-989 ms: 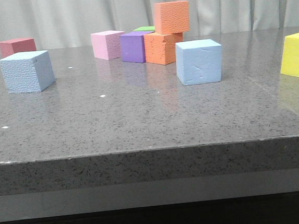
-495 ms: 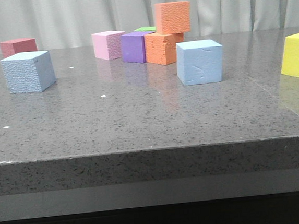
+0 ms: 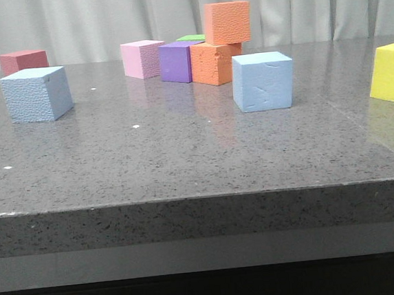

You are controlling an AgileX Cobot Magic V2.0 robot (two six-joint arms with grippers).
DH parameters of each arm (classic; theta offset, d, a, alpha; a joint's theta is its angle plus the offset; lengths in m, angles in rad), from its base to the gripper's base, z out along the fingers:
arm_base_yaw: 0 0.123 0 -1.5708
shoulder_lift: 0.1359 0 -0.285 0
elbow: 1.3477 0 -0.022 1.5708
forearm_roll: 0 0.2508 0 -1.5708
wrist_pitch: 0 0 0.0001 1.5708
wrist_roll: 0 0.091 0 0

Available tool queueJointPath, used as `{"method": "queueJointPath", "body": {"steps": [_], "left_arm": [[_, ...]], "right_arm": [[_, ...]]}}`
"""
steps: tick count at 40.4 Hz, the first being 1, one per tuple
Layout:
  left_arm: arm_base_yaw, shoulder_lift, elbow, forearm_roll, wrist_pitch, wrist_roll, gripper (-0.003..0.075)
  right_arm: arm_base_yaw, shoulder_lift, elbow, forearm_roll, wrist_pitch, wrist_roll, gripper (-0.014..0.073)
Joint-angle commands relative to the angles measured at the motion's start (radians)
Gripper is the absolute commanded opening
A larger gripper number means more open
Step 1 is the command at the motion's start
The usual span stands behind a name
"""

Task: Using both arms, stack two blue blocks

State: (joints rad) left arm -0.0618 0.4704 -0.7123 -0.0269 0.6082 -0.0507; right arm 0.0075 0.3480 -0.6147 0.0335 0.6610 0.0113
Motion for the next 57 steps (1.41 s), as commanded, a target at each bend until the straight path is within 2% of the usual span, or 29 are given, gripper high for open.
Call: {"method": "queueJointPath", "body": {"steps": [1, 15, 18, 19, 22, 24, 27, 28, 31, 44, 57], "left_arm": [[-0.009, 0.023, -0.034, -0.002, -0.071, -0.001, -0.0020], [-0.009, 0.023, -0.034, -0.002, -0.074, -0.001, -0.0020], [-0.009, 0.023, -0.034, -0.002, -0.076, -0.001, -0.0011], [-0.009, 0.023, -0.034, -0.002, -0.076, -0.001, 0.0002], [-0.009, 0.023, -0.034, 0.021, -0.081, -0.001, 0.0099], [-0.009, 0.023, -0.034, 0.044, -0.081, -0.001, 0.0195], [-0.009, 0.023, -0.034, 0.076, -0.081, -0.001, 0.0372], [-0.009, 0.023, -0.034, 0.082, -0.081, -0.001, 0.0428], [-0.009, 0.023, -0.034, 0.082, -0.081, -0.001, 0.0517], [-0.009, 0.023, -0.034, 0.082, -0.081, -0.001, 0.0489], [-0.009, 0.023, -0.034, 0.082, -0.081, -0.001, 0.0489]], "right_arm": [[-0.006, 0.016, -0.036, -0.011, -0.071, -0.003, -0.0128], [-0.006, 0.016, -0.035, -0.011, -0.071, -0.003, -0.0122], [-0.006, 0.016, -0.035, -0.012, -0.078, -0.003, -0.0077], [-0.006, 0.016, -0.035, -0.013, -0.080, -0.003, -0.0039], [-0.006, 0.016, -0.035, -0.021, -0.084, -0.003, 0.0103], [-0.006, 0.016, -0.035, -0.026, -0.085, -0.003, 0.0234], [-0.006, 0.016, -0.035, -0.025, -0.084, -0.003, 0.0379], [-0.006, 0.016, -0.035, -0.025, -0.084, -0.003, 0.0413], [-0.006, 0.016, -0.035, -0.025, -0.084, -0.003, 0.0450], [-0.006, 0.016, -0.035, -0.025, -0.084, -0.003, 0.0449], [-0.006, 0.056, -0.051, 0.054, -0.054, -0.011, 0.0451]]}}
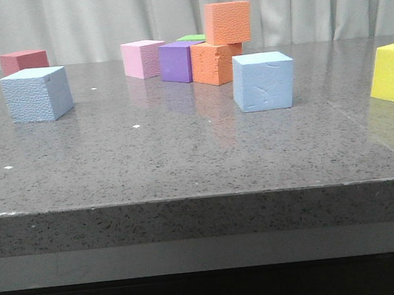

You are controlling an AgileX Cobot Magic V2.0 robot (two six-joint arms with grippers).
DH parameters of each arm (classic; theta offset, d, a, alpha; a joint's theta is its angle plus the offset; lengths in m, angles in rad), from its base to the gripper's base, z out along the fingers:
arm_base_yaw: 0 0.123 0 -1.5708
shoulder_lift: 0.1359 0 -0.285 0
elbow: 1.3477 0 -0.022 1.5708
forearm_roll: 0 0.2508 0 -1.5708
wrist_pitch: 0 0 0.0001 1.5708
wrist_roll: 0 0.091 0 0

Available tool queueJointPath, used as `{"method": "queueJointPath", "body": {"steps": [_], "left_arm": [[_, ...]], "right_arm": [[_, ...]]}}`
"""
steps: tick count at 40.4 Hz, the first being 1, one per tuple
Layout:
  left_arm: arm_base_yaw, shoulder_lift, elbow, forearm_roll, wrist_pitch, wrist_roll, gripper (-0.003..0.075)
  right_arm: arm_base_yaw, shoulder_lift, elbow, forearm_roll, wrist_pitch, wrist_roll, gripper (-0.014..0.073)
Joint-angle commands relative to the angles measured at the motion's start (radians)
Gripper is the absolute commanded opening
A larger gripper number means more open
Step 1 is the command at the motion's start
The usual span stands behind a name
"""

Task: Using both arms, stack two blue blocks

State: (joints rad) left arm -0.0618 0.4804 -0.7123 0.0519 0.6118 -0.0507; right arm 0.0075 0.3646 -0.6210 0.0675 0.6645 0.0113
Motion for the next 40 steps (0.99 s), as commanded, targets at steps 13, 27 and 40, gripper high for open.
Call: {"method": "queueJointPath", "body": {"steps": [13, 27, 40], "left_arm": [[-0.009, 0.013, -0.034, 0.003, -0.084, -0.001, 0.0489], [-0.009, 0.013, -0.034, 0.003, -0.084, -0.001, 0.0489], [-0.009, 0.013, -0.034, 0.003, -0.084, -0.001, 0.0489]], "right_arm": [[-0.006, 0.302, -0.195, 0.379, 0.161, -0.360, 0.0599], [0.066, 0.618, -0.406, 0.476, 0.342, -0.456, 0.0594], [0.382, 0.812, -0.628, 0.061, 0.319, -0.082, 0.0594]]}}
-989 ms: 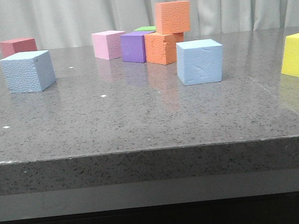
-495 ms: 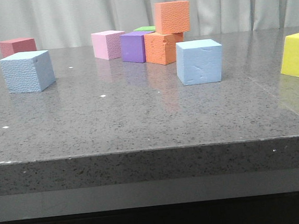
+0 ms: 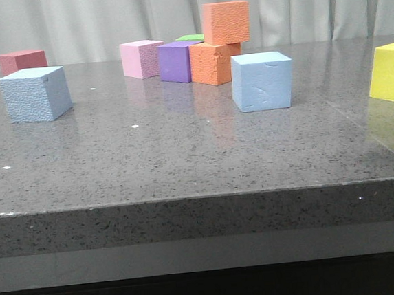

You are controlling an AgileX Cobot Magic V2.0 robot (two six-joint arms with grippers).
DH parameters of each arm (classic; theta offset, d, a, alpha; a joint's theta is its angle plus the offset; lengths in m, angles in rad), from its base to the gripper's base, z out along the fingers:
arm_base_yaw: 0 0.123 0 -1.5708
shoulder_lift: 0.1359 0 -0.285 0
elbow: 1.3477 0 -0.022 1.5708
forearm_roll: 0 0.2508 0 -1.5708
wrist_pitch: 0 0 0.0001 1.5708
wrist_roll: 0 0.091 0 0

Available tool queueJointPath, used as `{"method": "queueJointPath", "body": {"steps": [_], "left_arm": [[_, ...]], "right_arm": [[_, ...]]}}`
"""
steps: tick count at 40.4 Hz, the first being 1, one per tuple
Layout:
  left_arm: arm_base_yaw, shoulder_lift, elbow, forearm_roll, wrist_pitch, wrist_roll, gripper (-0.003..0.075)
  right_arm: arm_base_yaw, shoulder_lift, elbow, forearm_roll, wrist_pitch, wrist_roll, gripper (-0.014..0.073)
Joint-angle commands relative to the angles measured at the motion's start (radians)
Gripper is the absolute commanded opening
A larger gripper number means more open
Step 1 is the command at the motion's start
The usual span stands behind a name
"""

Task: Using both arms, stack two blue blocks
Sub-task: 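Lower the right gripper onto the light-blue cube near the orange cubes and close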

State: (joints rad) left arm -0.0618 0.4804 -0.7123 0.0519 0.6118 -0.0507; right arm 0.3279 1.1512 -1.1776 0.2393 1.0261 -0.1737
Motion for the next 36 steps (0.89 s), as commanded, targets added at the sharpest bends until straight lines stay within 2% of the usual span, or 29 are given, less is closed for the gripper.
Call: {"method": "queueJointPath", "body": {"steps": [1, 8, 17, 27, 36], "left_arm": [[-0.009, 0.013, -0.034, 0.003, -0.084, -0.001, 0.0489], [-0.009, 0.013, -0.034, 0.003, -0.084, -0.001, 0.0489], [-0.009, 0.013, -0.034, 0.003, -0.084, -0.001, 0.0489], [-0.009, 0.013, -0.034, 0.003, -0.084, -0.001, 0.0489], [-0.009, 0.013, -0.034, 0.003, -0.084, -0.001, 0.0489]], "right_arm": [[0.092, 0.051, -0.091, -0.152, -0.039, 0.143, 0.0594], [0.227, 0.187, -0.214, -0.364, -0.037, 0.387, 0.0594], [0.237, 0.364, -0.364, -0.484, -0.057, 0.589, 0.0594], [0.174, 0.528, -0.487, -0.487, -0.100, 0.686, 0.0594], [0.128, 0.590, -0.497, -0.424, -0.156, 0.691, 0.0594]]}}
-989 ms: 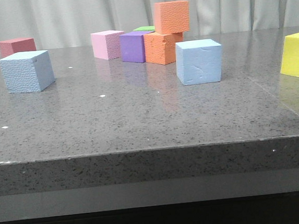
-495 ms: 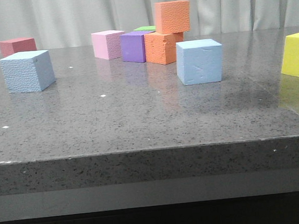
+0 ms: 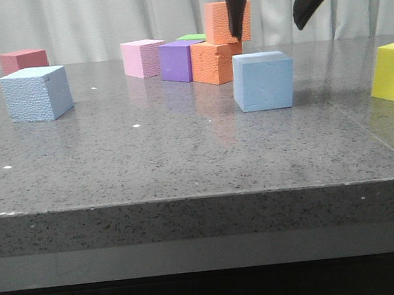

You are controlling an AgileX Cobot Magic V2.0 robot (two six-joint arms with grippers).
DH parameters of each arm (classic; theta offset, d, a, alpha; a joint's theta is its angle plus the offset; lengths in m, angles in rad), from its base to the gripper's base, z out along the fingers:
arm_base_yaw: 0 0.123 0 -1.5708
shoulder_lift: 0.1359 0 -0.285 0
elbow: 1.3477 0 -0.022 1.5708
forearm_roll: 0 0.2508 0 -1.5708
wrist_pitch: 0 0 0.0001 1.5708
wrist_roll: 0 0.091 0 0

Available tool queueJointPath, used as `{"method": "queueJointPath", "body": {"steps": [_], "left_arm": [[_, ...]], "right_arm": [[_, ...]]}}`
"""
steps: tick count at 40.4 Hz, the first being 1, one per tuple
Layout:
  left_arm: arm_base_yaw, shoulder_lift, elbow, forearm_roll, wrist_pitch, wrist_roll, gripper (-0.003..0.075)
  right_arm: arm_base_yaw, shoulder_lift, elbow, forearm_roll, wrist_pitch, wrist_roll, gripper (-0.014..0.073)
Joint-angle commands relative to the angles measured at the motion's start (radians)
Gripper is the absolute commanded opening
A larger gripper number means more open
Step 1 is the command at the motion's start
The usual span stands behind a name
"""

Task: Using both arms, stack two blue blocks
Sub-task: 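Lower the right gripper onto the light-blue cube near the orange cubes and close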

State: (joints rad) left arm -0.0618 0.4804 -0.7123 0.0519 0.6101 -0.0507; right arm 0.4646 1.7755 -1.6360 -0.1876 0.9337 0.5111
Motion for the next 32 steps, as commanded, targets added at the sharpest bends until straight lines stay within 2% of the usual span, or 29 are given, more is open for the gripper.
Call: {"method": "queueJointPath", "body": {"steps": [1, 20, 23, 28, 32], "left_arm": [[-0.009, 0.013, -0.034, 0.003, -0.083, -0.001, 0.0489], [-0.009, 0.013, -0.034, 0.003, -0.083, -0.001, 0.0489], [-0.009, 0.013, -0.034, 0.003, -0.083, -0.001, 0.0489], [-0.009, 0.013, -0.034, 0.003, -0.083, -0.001, 0.0489], [-0.009, 0.013, -0.034, 0.003, -0.083, -0.001, 0.0489]], "right_arm": [[-0.009, -0.031, -0.038, -0.001, -0.067, 0.005, 0.0594], [-0.009, 0.065, -0.038, 0.001, -0.101, 0.005, 0.0587], [-0.009, 0.068, -0.038, 0.001, -0.101, 0.005, 0.0542], [-0.009, 0.067, -0.041, -0.002, -0.105, 0.005, 0.0412], [0.004, 0.062, -0.057, 0.010, -0.096, 0.005, 0.0395]]}}
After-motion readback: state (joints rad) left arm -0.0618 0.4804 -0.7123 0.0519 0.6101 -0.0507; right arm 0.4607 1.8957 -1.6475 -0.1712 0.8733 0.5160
